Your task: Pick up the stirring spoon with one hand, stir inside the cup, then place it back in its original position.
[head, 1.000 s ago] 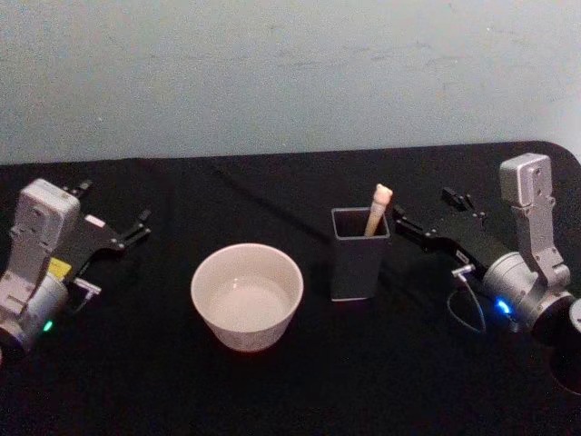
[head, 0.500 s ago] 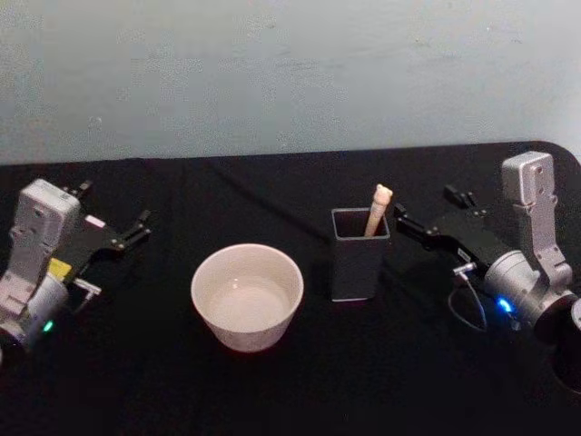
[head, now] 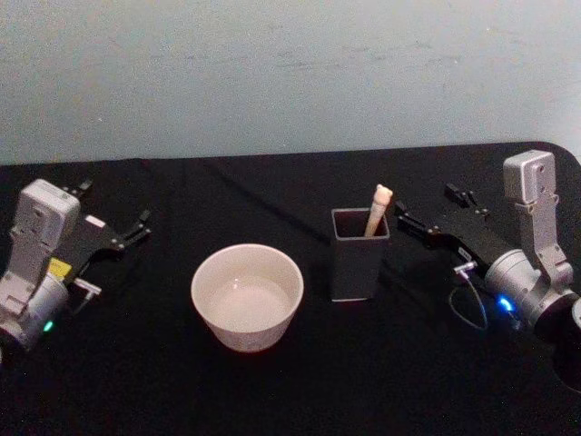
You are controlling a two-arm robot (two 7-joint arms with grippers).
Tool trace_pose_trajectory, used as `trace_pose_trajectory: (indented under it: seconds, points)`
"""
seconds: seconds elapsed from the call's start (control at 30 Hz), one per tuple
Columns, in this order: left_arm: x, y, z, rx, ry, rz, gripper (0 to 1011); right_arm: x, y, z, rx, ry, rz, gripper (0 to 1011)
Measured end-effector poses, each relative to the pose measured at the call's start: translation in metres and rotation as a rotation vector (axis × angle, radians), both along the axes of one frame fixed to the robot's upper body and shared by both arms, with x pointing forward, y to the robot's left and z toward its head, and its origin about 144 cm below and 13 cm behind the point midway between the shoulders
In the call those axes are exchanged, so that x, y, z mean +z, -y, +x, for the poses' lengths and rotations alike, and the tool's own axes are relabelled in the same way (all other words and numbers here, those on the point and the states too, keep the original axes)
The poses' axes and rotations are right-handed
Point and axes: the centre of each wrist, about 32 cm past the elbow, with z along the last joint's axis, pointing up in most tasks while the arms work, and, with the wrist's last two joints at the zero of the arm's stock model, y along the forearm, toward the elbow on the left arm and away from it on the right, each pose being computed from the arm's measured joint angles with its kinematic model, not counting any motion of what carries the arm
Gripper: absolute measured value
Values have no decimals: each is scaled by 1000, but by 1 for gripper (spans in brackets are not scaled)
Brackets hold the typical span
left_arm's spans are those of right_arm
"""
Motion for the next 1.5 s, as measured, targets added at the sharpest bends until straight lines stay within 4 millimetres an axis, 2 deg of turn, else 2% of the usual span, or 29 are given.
trace_pose_trajectory:
  seconds: [1.5]
  points:
    - [0,0,0,0,0,0,1001,0,0,0,0,0,1,1000]
